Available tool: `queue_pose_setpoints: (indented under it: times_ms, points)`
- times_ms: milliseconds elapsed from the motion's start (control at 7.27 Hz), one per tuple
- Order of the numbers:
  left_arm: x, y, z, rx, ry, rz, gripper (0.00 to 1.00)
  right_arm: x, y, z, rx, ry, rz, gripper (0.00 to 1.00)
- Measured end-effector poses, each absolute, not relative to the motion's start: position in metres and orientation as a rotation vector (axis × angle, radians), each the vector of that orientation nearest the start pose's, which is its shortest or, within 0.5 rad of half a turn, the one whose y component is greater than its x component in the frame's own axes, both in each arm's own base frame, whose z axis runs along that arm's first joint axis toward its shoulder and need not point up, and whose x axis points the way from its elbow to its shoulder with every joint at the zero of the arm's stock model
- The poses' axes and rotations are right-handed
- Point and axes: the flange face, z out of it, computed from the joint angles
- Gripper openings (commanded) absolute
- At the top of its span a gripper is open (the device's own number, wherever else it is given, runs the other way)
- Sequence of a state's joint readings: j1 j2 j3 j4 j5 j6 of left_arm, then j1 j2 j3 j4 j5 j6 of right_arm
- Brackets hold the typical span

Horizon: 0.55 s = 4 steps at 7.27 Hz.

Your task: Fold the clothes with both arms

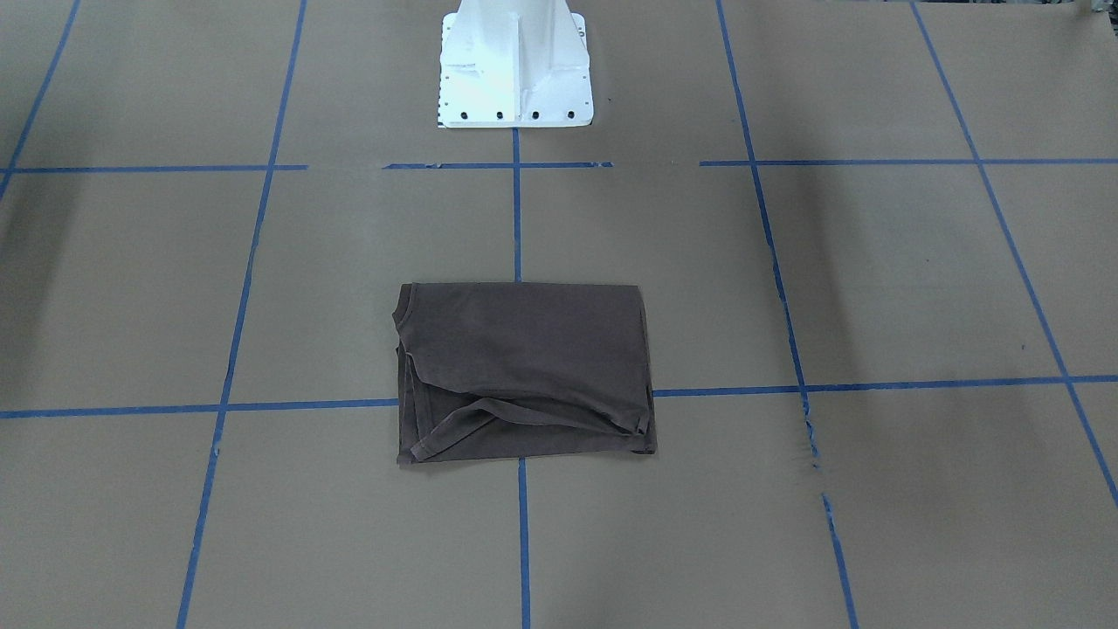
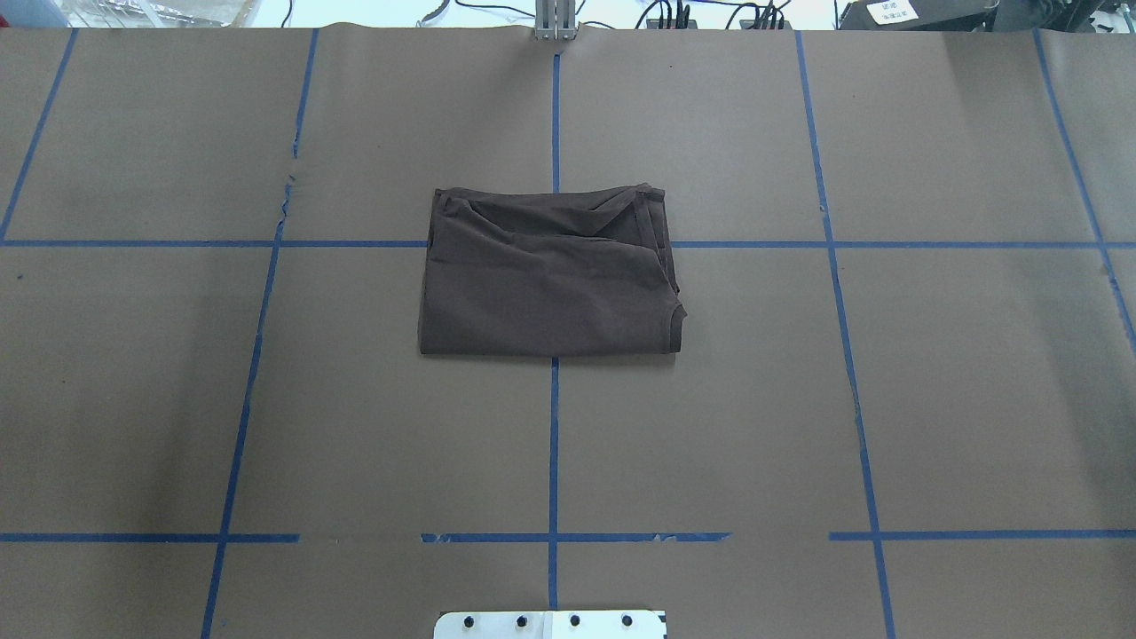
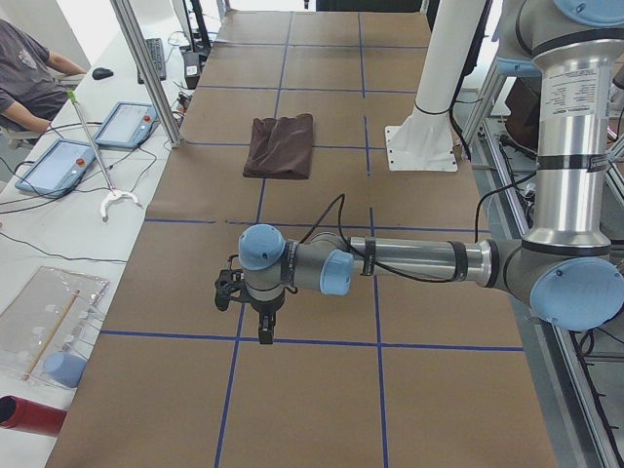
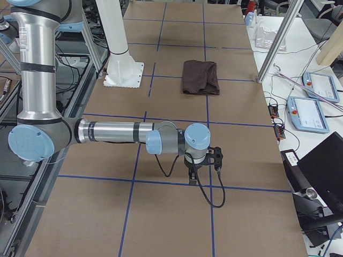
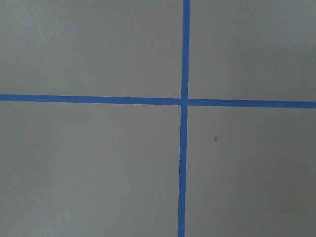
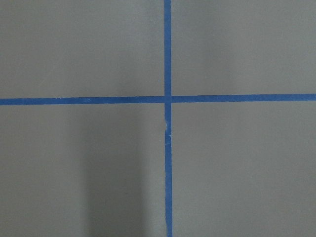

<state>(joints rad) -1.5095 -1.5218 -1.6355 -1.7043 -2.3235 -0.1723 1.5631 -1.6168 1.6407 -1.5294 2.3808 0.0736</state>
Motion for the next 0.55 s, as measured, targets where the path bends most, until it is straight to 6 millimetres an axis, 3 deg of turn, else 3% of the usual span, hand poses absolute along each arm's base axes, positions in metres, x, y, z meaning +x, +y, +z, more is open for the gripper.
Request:
queue_pose_setpoints:
  times_ms: [550]
  points:
    - [-0.0357, -0.4843, 0.6370, 0.057, 0.762, -0.046, 1.00, 0.0570, -0.4773, 0.6388, 0.030, -0.819, 0.033, 1.00]
